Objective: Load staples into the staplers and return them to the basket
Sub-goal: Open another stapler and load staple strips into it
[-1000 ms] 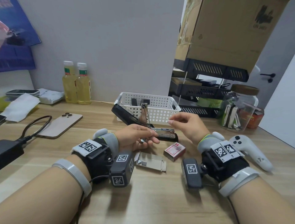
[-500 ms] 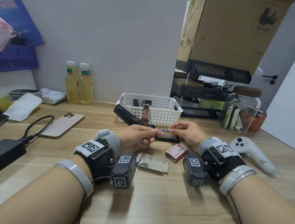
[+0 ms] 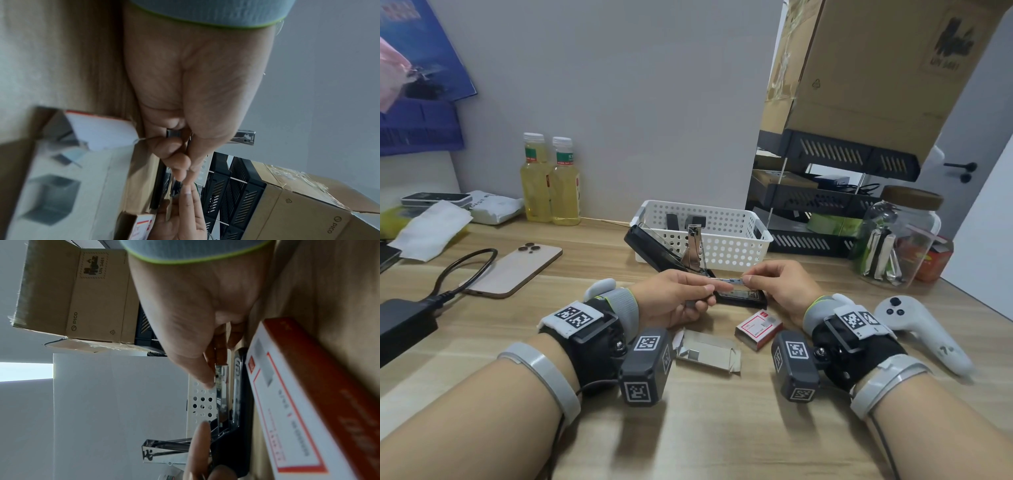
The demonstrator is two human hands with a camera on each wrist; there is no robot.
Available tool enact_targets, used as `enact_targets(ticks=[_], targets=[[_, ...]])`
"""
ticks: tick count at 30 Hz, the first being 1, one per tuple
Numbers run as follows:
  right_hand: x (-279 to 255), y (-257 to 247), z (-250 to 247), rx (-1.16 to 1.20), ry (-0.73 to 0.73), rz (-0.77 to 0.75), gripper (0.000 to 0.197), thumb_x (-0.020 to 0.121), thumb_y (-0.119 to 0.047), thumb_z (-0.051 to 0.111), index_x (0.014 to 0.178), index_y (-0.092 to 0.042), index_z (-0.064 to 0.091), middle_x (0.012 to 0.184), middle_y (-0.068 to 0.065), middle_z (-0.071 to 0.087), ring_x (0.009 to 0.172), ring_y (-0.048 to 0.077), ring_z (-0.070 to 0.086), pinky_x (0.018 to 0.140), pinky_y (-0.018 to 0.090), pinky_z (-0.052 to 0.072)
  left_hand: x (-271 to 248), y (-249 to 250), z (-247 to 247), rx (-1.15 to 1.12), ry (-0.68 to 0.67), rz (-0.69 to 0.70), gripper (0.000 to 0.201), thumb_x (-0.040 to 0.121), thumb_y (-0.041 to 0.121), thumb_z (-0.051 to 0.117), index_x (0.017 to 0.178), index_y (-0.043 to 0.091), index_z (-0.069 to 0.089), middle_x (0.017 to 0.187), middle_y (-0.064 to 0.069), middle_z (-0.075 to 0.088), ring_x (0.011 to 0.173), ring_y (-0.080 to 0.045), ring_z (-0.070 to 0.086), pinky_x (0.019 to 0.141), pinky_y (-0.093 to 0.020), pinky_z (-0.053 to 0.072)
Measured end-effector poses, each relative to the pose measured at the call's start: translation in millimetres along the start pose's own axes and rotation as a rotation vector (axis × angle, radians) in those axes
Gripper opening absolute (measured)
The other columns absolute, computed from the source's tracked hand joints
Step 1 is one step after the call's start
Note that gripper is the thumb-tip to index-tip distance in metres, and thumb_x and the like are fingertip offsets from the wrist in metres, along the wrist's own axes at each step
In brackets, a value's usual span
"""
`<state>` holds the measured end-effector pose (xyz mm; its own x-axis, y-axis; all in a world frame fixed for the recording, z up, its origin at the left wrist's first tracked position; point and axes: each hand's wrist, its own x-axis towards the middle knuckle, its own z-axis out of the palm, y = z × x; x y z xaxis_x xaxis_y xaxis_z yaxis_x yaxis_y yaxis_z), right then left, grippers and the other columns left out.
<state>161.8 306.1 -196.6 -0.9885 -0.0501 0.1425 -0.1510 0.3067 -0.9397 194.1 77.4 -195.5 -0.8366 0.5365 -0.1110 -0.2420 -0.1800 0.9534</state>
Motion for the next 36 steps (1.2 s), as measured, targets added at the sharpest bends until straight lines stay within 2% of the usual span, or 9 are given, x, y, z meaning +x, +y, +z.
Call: enact_targets(ticks=[5,7,11,17,21,25,27,30,36], targets=[[2.2,-5.8,-4.3,-0.028,0.081,-0.142,0.007,0.083,-0.009,0.078,0.081,-0.015,0.074,0.079,-0.001,0.073,0.075,0.012,0.065,0.083,0.027,0.052,0.1,-0.5,2.1,0.019,0.005,0.020,0.022,0.098,0.001,0.053,0.114,-0.002,0.067,0.076,-0.007,0.062,0.056,-0.005,0.053,0.053,-0.010,0.046],[3.9,-5.5,-4.9,-0.007,0.094,-0.179,0.005,0.085,-0.006,0.076,0.085,-0.011,0.073,0.081,0.001,0.075,0.076,0.014,0.068,0.083,0.027,0.055,0.4,0.0,3.3,0.023,0.025,0.015,0.013,0.095,0.003,0.058,0.104,0.000,0.067,0.075,-0.008,0.063,0.054,-0.006,0.053,0.050,-0.011,0.046],[4.3,-4.8,-6.1,0.047,0.122,-0.170,0.007,0.089,-0.002,0.070,0.093,-0.007,0.073,0.086,0.008,0.075,0.075,0.016,0.072,0.068,0.022,0.052,0.3,-0.1,3.5,0.023,0.032,0.014,0.009,0.094,0.004,0.060,0.097,0.000,0.068,0.075,-0.008,0.063,0.054,-0.005,0.053,0.049,-0.011,0.046],[3.7,-2.3,-7.1,0.040,0.142,-0.133,0.015,0.078,-0.007,0.082,0.091,-0.013,0.078,0.093,0.005,0.077,0.083,0.013,0.070,0.085,0.030,0.057,-0.5,0.2,2.6,0.028,0.029,0.013,0.013,0.095,0.004,0.059,0.102,-0.002,0.068,0.076,-0.007,0.064,0.056,-0.006,0.054,0.052,-0.011,0.048],[0.1,-5.9,-6.4,0.021,0.109,-0.128,0.013,0.080,-0.008,0.080,0.093,-0.010,0.078,0.085,0.002,0.075,0.077,0.011,0.066,0.083,0.026,0.054,-2.2,0.8,4.7,0.037,0.028,0.019,0.020,0.095,0.004,0.059,0.111,-0.004,0.067,0.076,-0.007,0.062,0.056,-0.006,0.052,0.052,-0.010,0.045],[-1.0,-3.8,-4.7,-0.003,0.027,-0.074,0.007,0.079,-0.011,0.082,0.086,-0.013,0.080,0.086,0.002,0.077,0.079,0.014,0.067,0.085,0.030,0.053,-2.2,-1.4,5.5,0.054,0.043,0.043,0.026,0.093,0.004,0.062,0.116,-0.006,0.067,0.075,-0.007,0.059,0.057,-0.006,0.051,0.051,-0.009,0.044],[-0.4,0.0,-4.1,-0.017,0.007,-0.040,0.005,0.077,-0.012,0.084,0.079,-0.015,0.081,0.084,0.002,0.077,0.079,0.016,0.067,0.087,0.035,0.054,-2.0,-1.5,5.3,0.066,0.045,0.049,0.027,0.092,0.004,0.063,0.117,-0.005,0.068,0.076,-0.006,0.059,0.058,-0.006,0.051,0.052,-0.010,0.045],[0.4,2.9,-2.9,0.018,-0.017,-0.007,0.008,0.073,-0.015,0.085,0.080,-0.016,0.082,0.085,0.007,0.078,0.080,0.022,0.067,0.093,0.047,0.054,-1.6,-0.4,4.8,0.063,0.052,0.041,0.027,0.092,0.004,0.063,0.118,-0.004,0.069,0.079,-0.007,0.062,0.060,-0.006,0.054,0.055,-0.010,0.049],[-1.3,2.4,-0.7,0.082,-0.025,0.009,0.008,0.078,-0.004,0.081,0.077,-0.013,0.081,0.079,0.008,0.075,0.075,0.023,0.065,0.083,0.041,0.054,-2.5,0.0,3.9,0.060,0.061,0.029,0.025,0.091,0.005,0.065,0.115,0.002,0.073,0.084,-0.008,0.068,0.066,-0.007,0.060,0.062,-0.012,0.054]])
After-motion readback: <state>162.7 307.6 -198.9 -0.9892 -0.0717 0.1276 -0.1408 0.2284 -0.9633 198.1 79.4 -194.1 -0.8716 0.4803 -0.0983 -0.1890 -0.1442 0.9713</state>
